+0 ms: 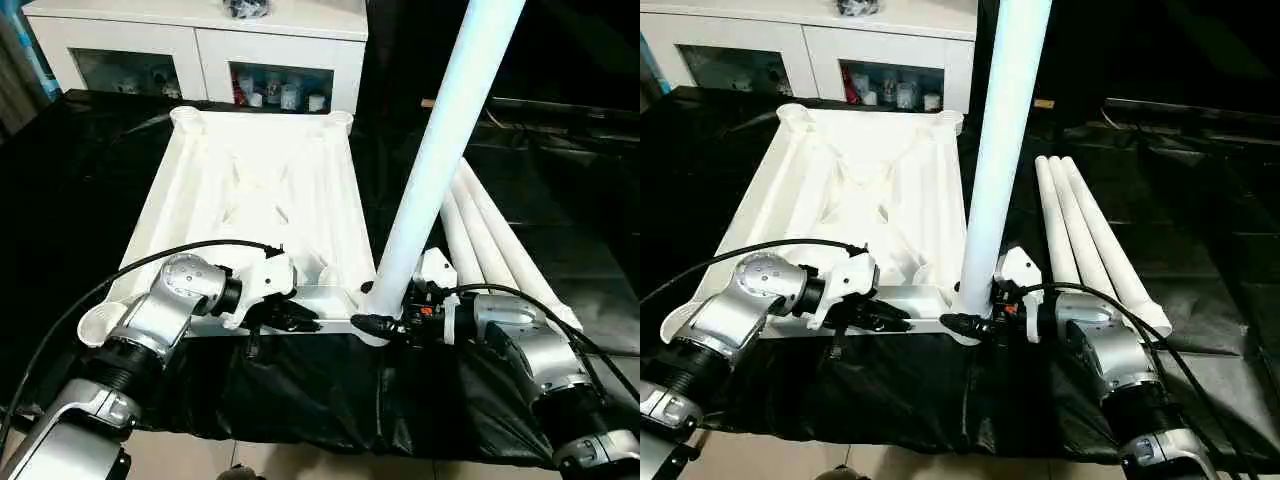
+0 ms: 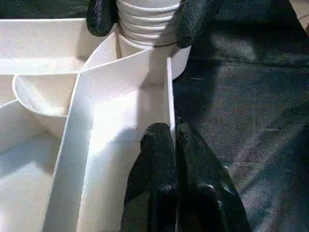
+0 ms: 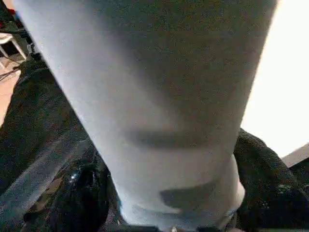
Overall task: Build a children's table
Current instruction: Rotate leg to tighten
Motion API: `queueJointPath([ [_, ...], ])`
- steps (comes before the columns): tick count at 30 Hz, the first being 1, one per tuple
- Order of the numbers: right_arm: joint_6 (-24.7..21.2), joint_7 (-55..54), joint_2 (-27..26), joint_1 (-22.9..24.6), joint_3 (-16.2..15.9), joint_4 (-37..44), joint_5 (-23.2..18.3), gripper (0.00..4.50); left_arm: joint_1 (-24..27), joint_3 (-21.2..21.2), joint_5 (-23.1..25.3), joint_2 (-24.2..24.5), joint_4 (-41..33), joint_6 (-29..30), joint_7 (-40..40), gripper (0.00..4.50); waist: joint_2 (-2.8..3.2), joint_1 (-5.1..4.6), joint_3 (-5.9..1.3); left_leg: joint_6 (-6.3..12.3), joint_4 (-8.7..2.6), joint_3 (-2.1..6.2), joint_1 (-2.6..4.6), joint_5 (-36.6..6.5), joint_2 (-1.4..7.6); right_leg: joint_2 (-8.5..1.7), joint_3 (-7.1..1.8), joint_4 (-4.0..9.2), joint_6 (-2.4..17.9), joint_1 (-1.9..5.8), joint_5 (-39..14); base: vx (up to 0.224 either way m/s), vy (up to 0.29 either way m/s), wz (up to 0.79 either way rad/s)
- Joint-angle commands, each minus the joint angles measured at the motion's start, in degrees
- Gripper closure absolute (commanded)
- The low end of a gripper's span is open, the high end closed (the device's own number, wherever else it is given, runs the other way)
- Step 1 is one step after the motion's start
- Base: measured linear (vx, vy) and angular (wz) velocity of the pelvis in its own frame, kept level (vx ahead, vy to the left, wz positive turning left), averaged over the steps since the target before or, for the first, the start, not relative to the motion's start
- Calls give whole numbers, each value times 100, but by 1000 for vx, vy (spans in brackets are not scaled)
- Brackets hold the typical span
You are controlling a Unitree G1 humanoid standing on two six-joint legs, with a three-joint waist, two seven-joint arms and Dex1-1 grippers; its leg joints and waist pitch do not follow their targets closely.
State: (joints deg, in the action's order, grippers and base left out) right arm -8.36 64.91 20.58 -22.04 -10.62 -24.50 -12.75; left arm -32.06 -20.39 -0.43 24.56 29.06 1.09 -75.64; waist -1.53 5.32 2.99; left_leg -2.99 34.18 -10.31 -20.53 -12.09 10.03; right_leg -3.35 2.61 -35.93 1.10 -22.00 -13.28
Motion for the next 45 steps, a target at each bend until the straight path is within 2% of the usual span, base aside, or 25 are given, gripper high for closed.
queueJointPath([
  [1, -132, 134, -47, 104, -166, 185, -4, 163, -69, -215, 32, -89, 53, -87, -177, 450, 61, -6, -350, 358, -385, 106, 59, -369, 382, -533, -283, 314, 1668, 291, 658, 0, 0, 0],
  [4, -220, -90, -174, 132, -78, 160, -69, 167, -82, -136, -9, -140, 91, 27, -96, 450, 67, -1, -344, 354, -392, 104, 60, -396, 386, -536, -283, 315, 1668, 279, 583, 0, 0, 0],
  [6, -218, -441, -310, 98, 27, 43, -30, 167, -121, -73, 4, -208, 141, 142, 91, 450, 61, -8, -330, 294, -405, 106, 64, -538, 385, -544, -287, 347, 1644, 278, 325, 0, 0, 0],
  [7, -198, -603, -365, 74, 67, -21, 9, 167, -142, -49, 22, -239, 168, 187, 187, 450, 62, -26, -317, 226, -417, 106, 73, -653, 384, -553, -296, 371, 1616, 263, 99, 0, 0, 0],
  [8, -65, -1605, -704, -134, 289, -517, 236, 167, -285, 161, 51, -508, 302, 567, 860, 450, 62, -63, -301, 92, -436, 104, 93, -792, 386, -565, -305, 391, 1612, 230, -207, 0, 0, 0],
  [9, -22, -1922, -814, -203, 356, -673, 304, 168, -329, 230, 53, -598, 336, 682, 1071, 450, 60, -89, -275, -72, -458, 125, 115, -1076, 364, -578, -303, 464, 1542, 221, -840, 0, 0, 0],
  [10, -8, -2060, -864, -233, 384, -736, 329, 168, -347, 265, 49, -642, 348, 732, 1161, 450, 48, -82, -281, -133, -465, 137, 115, -1119, 356, -585, -302, 481, 1472, 242, -1070, 0, 0, 0],
  [11, 46, -2676, -1110, -399, 522, -1040, 380, 169, -399, 349, 73, -816, 345, 918, 1520, 450, 38, -98, -277, -154, -478, 158, 61, -1046, 356, -591, -311, 487, 1339, 286, -1206, 0, 0, 0],
  [12, 69, -3111, -1331, -525, 622, -1261, 380, 169, -427, 398, 158, -977, 330, 1066, 1908, 450, 41, -127, -279, -173, -482, 150, 78, -1034, 367, -587, -321, 496, 1305, 245, -1179, 0, 0, 0],
  [14, 88, -3458, -1512, -628, 679, -1439, 399, 171, -440, 438, 219, -1129, 292, 1200, 2228, 450, 35, -181, -284, -156, -470, 147, 87, -1034, 351, -568, -322, 498, 1322, 230, -1132, 0, 0, 0],
  [15, 144, -3805, -1690, -731, 675, -1616, 480, 171, -405, 464, 224, -1330, 136, 1389, 2477, 450, 5, -179, -301, -89, -447, 127, 73, -861, 340, -563, -327, 484, 1334, 246, -930, 0, 0, 0],
  [17, 202, -3983, -1765, -783, 677, -1702, 543, 171, -377, 449, 244, -1411, 57, 1452, 2558, 450, 40, -178, -309, -3, -438, 123, 53, -622, 339, -551, -321, 452, 1374, 252, -563, 0, 0, 0],
  [19, 343, -4131, -1881, -858, 715, -1831, 560, 171, -317, 375, 309, -1508, -46, 1478, 2628, 450, 40, -171, -330, 105, -423, 119, 38, -454, 336, -543, -317, 413, 1407, 271, -165, 0, 0, 0],
  [20, 410, -4169, -1932, -898, 756, -1900, 567, 117, -290, 326, 340, -1538, -66, 1455, 2650, 450, -1, -162, -336, 193, -420, 117, 28, -361, 338, -550, -310, 384, 1444, 283, 24, 0, 0, 0],
  [22, 573, -4106, -1994, -984, 801, -2065, 569, 103, -235, 264, 355, -1580, -116, 1477, 2664, 450, 7, -178, -329, 288, -421, 109, 32, -364, 337, -543, -303, 391, 1480, 275, 88, 0, 0, 0],
  [24, 678, -4110, -2013, -1042, 809, -2172, 610, 98, -190, 229, 382, -1573, -168, 1508, 2689, 450, 9, -180, -319, 298, -420, 103, 35, -436, 333, -545, -307, 410, 1488, 269, -14, 0, 0, 0],
  [26, 725, -4053, -1986, -1056, 776, -2185, 642, 68, -168, 213, 402, -1541, -183, 1496, 2670, 450, 4, -176, -319, 288, -430, 110, 39, -465, 347, -548, -306, 412, 1469, 278, -123, 0, 0, 0],
  [30, 838, -3784, -1760, -1027, 655, -2089, 731, 51, -87, 204, 356, -1424, -234, 1323, 2452, 450, 3, -181, -324, 334, -422, 107, 36, -429, 340, -537, -306, 405, 1451, 281, -43, 0, 0, 0],
  [33, 841, -2766, -1371, -864, 529, -1672, 570, 51, 49, 134, 198, -1181, -376, 956, 1823, 450, -1, -174, -333, 461, -406, 103, 24, -380, 352, -546, -306, 385, 1474, 296, 155, 0, 0, 0],
  [35, 861, -2268, -1209, -785, 472, -1490, 496, 51, 95, 118, 97, -1079, -463, 951, 1568, 450, 14, -187, -328, 513, -406, 103, 19, -374, 344, -534, -302, 378, 1506, 290, 215, 0, 0, 0],
  [36, 865, -2199, -1187, -774, 465, -1466, 486, 51, 101, 116, 83, -1065, -475, 954, 1535, 450, -1, -174, -331, 547, -394, 100, 24, -362, 347, -536, -303, 379, 1519, 295, 250, 0, 0, 0],
  [38, 645, -1302, -837, -572, 312, -1015, 279, 51, 141, 37, 22, -818, -499, 748, 1044, 450, -4, -168, -319, 599, -405, 110, 23, -428, 345, -528, -294, 398, 1513, 300, 109, 0, 0, 0],
  [42, 307, -372, -402, -358, 42, -552, 127, 51, 128, -8, 4, -557, -441, 581, 565, 450, 0, -150, -309, 591, -412, 108, 34, -512, 360, -524, -291, 413, 1520, 288, -76, 0, 0, 0],
  [43, 238, -179, -305, -315, -54, -450, 121, 78, 125, -2, -26, -515, -447, 587, 452, 450, 11, -134, -309, 577, -410, 101, 45, -511, 376, -522, -289, 408, 1530, 268, -82, 0, 0, 0],
  [45, 191, -31, -231, -286, -135, -378, 128, 86, 121, -1, -47, -480, -451, 584, 361, 450, 5, -111, -314, 551, -409, 97, 43, -478, 382, -529, -288, 397, 1549, 265, -42, 0, 0, 0],
])
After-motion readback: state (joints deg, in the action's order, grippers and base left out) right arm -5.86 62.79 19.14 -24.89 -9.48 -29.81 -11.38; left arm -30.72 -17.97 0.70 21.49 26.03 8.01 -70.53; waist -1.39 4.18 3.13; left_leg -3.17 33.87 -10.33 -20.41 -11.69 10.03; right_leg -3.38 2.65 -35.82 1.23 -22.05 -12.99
